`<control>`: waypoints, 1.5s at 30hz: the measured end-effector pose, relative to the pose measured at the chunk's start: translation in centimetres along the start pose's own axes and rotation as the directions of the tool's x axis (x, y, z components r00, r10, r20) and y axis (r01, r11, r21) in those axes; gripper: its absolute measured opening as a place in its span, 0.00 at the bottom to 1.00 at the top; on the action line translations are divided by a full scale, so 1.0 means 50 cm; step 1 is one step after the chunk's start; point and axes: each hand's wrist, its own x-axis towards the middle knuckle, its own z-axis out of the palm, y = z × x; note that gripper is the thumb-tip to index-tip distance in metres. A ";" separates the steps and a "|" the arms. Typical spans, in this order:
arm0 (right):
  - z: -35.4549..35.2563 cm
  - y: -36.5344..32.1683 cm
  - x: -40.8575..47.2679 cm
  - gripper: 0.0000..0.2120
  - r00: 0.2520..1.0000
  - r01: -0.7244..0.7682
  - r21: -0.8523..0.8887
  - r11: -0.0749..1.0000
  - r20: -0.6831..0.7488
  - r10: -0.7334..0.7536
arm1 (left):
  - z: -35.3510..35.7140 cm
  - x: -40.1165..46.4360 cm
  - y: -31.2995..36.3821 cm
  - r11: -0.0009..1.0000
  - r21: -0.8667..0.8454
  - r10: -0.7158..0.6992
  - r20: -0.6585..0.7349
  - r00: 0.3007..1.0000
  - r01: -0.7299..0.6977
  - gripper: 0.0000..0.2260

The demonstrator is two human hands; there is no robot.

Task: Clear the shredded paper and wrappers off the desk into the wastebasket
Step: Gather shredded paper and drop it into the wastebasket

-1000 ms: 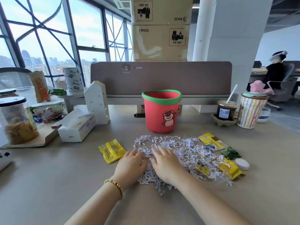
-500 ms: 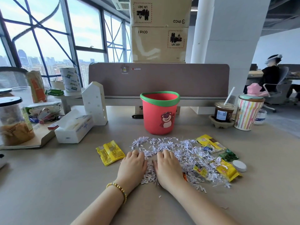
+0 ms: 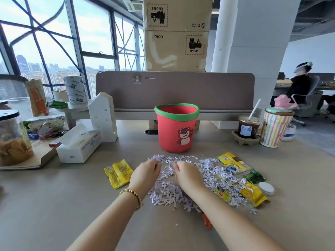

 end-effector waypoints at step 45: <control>-0.193 0.000 0.506 0.23 0.986 0.076 0.256 0.964 -0.162 -0.035 | -0.111 0.508 0.122 0.949 0.303 0.113 -0.064 0.991 -0.089 0.13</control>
